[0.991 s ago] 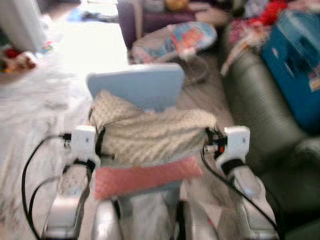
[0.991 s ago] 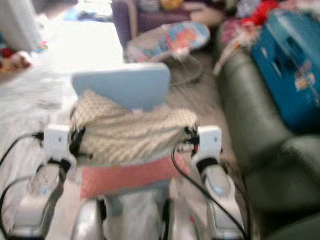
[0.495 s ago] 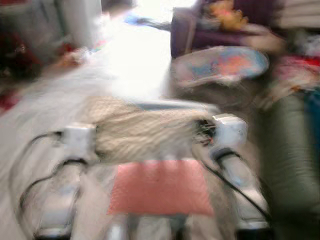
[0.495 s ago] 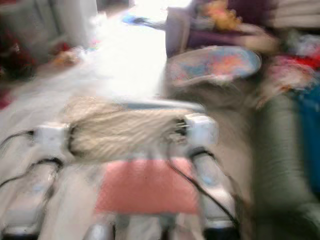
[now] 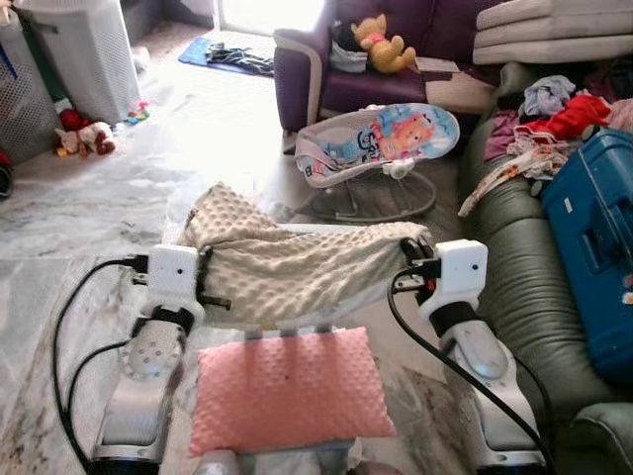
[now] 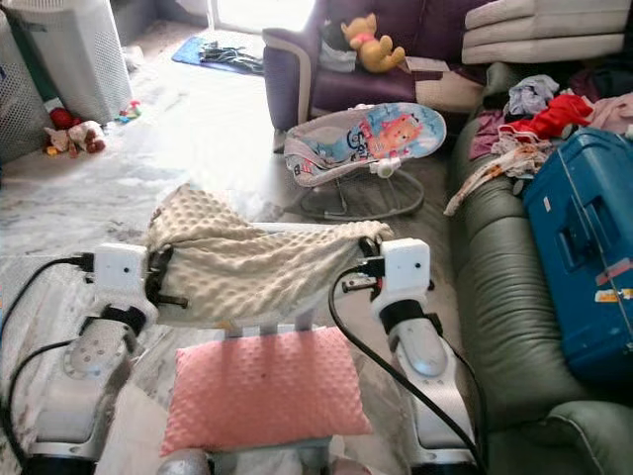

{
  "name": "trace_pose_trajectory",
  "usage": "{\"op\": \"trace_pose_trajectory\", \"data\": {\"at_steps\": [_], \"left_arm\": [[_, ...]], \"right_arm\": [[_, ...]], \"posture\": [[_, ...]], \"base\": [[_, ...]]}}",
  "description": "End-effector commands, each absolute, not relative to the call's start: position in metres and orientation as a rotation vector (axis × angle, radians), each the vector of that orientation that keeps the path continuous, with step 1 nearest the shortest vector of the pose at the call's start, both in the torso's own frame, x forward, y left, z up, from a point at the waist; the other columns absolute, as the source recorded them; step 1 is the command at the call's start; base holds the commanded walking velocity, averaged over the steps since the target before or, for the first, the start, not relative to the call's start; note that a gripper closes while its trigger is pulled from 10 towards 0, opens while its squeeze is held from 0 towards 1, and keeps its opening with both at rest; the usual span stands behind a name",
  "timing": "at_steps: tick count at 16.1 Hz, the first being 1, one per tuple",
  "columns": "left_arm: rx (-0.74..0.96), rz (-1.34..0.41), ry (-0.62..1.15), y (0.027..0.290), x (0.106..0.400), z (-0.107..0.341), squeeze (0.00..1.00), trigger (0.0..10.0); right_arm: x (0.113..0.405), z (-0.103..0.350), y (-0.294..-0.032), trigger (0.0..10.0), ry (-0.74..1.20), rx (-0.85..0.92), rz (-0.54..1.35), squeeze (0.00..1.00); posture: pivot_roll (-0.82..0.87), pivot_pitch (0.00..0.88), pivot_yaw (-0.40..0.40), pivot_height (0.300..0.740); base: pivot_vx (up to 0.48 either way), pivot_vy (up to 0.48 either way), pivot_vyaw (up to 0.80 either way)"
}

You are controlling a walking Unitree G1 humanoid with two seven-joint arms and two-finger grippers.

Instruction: Move the pillow to the sofa

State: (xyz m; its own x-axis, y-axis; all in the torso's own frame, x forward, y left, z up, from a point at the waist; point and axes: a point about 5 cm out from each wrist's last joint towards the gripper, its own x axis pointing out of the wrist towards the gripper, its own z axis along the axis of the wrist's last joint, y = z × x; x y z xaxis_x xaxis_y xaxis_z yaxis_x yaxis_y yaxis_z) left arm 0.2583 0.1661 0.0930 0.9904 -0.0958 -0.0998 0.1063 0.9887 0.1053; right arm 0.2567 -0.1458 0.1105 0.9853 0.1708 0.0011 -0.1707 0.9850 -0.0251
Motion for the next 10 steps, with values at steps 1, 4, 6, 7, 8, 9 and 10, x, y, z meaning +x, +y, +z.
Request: {"op": "trace_pose_trajectory", "data": {"at_steps": [1, 4, 6, 7, 8, 9, 10], "left_arm": [[0.107, -0.127, 0.090, 0.1618, 0.2587, 0.0941, 0.00, 10.0], [0.099, -0.136, 0.093, 0.1599, 0.2619, 0.0954, 0.00, 10.0], [0.091, -0.144, 0.100, 0.1578, 0.2604, 0.0946, 0.00, 10.0], [0.089, -0.144, 0.105, 0.1576, 0.2597, 0.0938, 0.00, 10.0], [0.086, -0.144, 0.109, 0.1574, 0.2595, 0.0931, 0.00, 10.0], [0.084, -0.145, 0.112, 0.1572, 0.2599, 0.0926, 0.00, 10.0], [0.085, -0.145, 0.113, 0.1572, 0.2603, 0.0925, 0.00, 10.0]], "right_arm": [[0.2575, 0.1131, -0.1491, 10.0, -0.014, -0.016, 0.162, 0.00], [0.2609, 0.1117, -0.1484, 10.0, -0.002, -0.012, 0.159, 0.00], [0.2590, 0.1106, -0.1478, 10.0, 0.004, 0.000, 0.159, 0.00], [0.2579, 0.1100, -0.1473, 10.0, 0.006, 0.001, 0.159, 0.00], [0.2570, 0.1089, -0.1468, 10.0, 0.011, 0.000, 0.160, 0.00], [0.2572, 0.1086, -0.1469, 10.0, 0.013, -0.001, 0.159, 0.00], [0.2575, 0.1086, -0.1470, 10.0, 0.013, -0.002, 0.159, 0.00]], "posture": [[0.01, 0.000, -0.064, 0.740], [0.00, 0.000, -0.054, 0.740], [0.00, 0.000, -0.049, 0.740], [0.00, 0.000, -0.048, 0.740], [-0.01, 0.000, -0.048, 0.740], [-0.01, 0.000, -0.048, 0.740], [-0.01, 0.000, -0.048, 0.740]], "base": [[0.000, 0.000, 0.00], [0.000, 0.000, 0.00], [-0.122, 0.000, 0.00], [-0.259, 0.000, 0.00], [-0.277, 0.000, 0.00], [-0.285, 0.000, 0.00], [-0.285, 0.000, 0.00]]}}
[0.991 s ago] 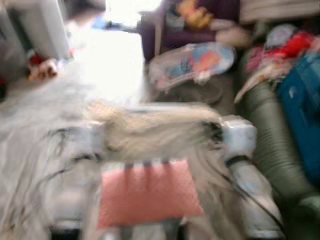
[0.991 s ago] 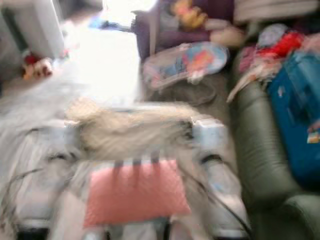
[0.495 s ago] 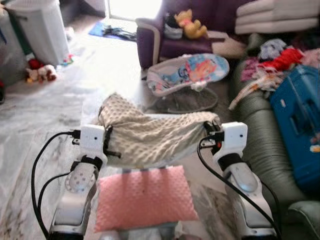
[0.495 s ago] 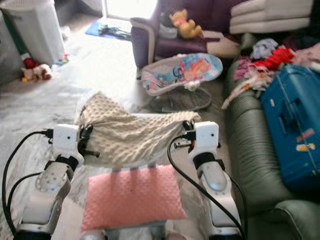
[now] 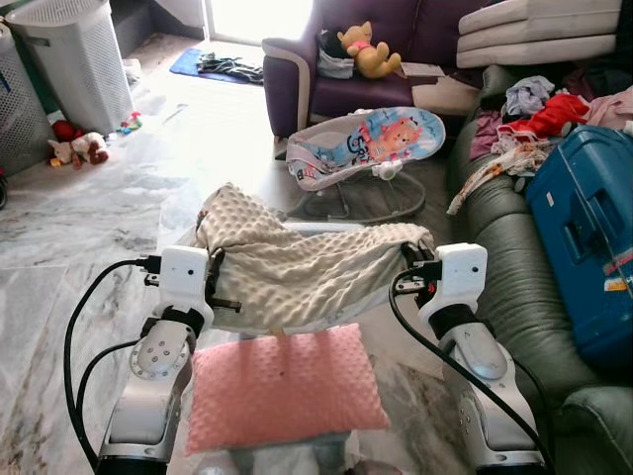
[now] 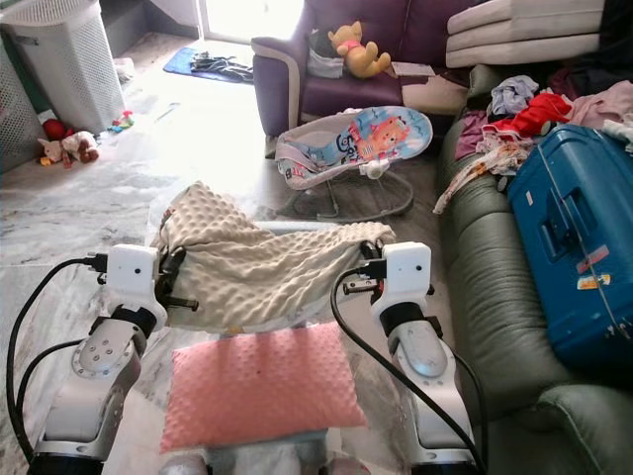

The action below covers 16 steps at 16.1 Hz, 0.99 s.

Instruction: Move the pillow to the sofa

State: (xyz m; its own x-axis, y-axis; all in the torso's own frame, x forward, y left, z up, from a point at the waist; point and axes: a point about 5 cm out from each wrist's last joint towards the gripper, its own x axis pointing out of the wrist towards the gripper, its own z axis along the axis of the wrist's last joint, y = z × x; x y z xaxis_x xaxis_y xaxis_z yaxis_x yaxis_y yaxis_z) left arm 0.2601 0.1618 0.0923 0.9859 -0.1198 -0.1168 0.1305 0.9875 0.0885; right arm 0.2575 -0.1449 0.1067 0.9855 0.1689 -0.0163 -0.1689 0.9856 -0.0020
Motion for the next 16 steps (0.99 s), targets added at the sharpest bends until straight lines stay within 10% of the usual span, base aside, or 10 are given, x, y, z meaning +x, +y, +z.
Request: {"op": "trace_pose_trajectory", "data": {"at_steps": [1, 16], "left_arm": [[0.084, -0.146, 0.115, 0.1573, 0.2608, 0.0928, 0.00, 10.0], [0.087, -0.150, 0.127, 0.1553, 0.2656, 0.0917, 0.00, 10.0]], "right_arm": [[0.2584, 0.1093, -0.1478, 10.0, 0.013, -0.003, 0.158, 0.00], [0.2620, 0.1071, -0.1549, 10.0, 0.034, -0.006, 0.113, 0.00]], "posture": [[-0.01, 0.000, -0.048, 0.740], [-0.02, 0.000, -0.039, 0.740]], "base": [[-0.322, 0.000, 0.00], [-0.333, 0.000, 0.00]]}}
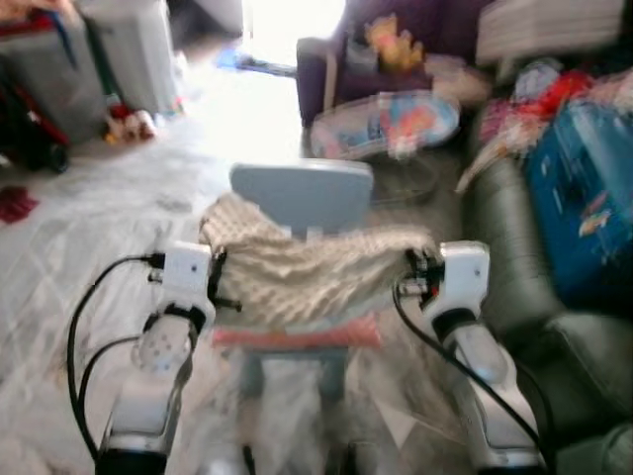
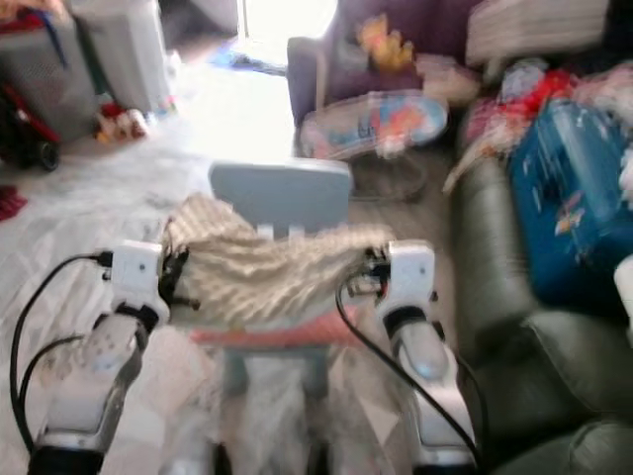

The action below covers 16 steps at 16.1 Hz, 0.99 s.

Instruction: Move the pillow to the sofa

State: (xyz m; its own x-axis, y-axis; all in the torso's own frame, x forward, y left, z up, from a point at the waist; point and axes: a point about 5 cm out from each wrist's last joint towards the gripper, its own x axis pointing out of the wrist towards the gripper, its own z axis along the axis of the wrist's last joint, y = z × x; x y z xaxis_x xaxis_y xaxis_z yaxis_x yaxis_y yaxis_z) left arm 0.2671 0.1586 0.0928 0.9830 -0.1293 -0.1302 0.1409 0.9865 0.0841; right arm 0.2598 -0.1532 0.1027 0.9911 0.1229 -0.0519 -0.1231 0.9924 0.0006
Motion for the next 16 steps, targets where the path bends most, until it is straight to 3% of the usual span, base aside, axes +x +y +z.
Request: {"op": "trace_pose_trajectory", "data": {"at_steps": [1, 4, 11, 16], "left_arm": [[0.087, -0.148, 0.128, 0.1552, 0.2656, 0.0915, 0.00, 10.0], [0.088, -0.147, 0.128, 0.1554, 0.2659, 0.0914, 0.00, 10.0], [0.054, -0.156, 0.134, 0.1558, 0.2661, 0.0920, 0.00, 10.0], [0.049, -0.158, 0.136, 0.1569, 0.2666, 0.0925, 0.00, 10.0]], "right_arm": [[0.2623, 0.1070, -0.1551, 10.0, 0.036, -0.007, 0.112, 0.00], [0.2624, 0.1061, -0.1547, 10.0, 0.041, -0.008, 0.112, 0.00], [0.2607, 0.1026, -0.1544, 10.0, 0.061, -0.006, 0.102, 0.00], [0.2604, 0.1015, -0.1528, 10.0, 0.068, -0.001, 0.102, 0.00]], "posture": [[-0.02, 0.000, -0.040, 0.740], [-0.02, 0.000, -0.040, 0.740], [-0.02, 0.000, -0.035, 0.740], [-0.02, 0.000, -0.032, 0.740]], "base": [[-0.334, 0.000, 0.00], [-0.330, 0.000, 0.00], [0.000, 0.000, 0.00], [0.000, 0.480, 0.00]]}}
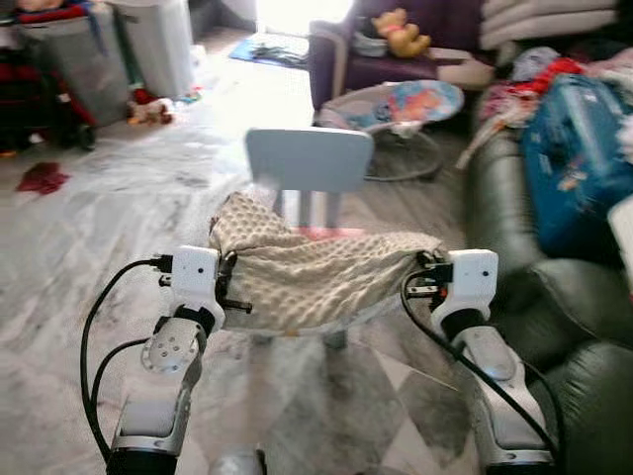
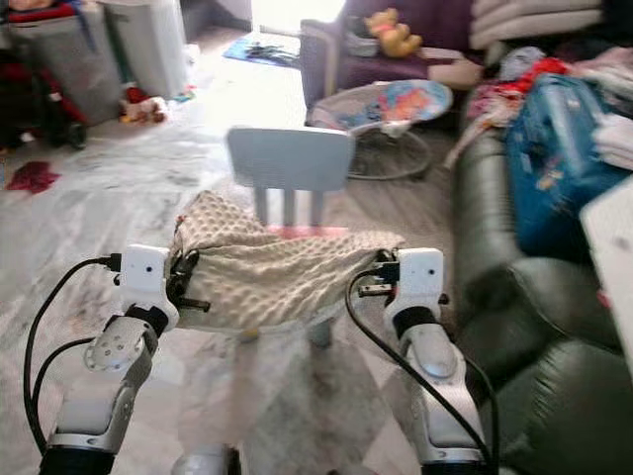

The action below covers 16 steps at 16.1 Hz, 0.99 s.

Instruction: Move the pillow to the sofa

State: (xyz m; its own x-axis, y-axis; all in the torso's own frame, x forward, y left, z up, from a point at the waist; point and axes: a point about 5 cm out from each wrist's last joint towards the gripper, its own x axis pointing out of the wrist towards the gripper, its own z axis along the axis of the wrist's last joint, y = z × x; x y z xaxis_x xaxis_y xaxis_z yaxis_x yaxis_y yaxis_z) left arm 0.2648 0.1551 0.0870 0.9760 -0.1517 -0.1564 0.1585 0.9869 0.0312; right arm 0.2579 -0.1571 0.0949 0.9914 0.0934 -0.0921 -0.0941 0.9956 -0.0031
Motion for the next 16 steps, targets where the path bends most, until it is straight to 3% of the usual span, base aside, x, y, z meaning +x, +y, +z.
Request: {"op": "trace_pose_trajectory", "data": {"at_steps": [1, 16], "left_arm": [[0.049, -0.161, 0.137, 0.1567, 0.2665, 0.0924, 0.00, 10.0], [0.051, -0.192, 0.153, 0.1518, 0.2658, 0.0901, 0.00, 10.0]], "right_arm": [[0.2604, 0.1010, -0.1527, 10.0, 0.070, -0.002, 0.102, 0.00], [0.2616, 0.0982, -0.1514, 10.0, 0.086, 0.002, 0.107, 0.00]], "posture": [[-0.02, 0.000, -0.032, 0.740], [-0.02, 0.000, -0.031, 0.740]], "base": [[0.000, 0.480, 0.00], [0.000, 0.480, 0.00]]}}
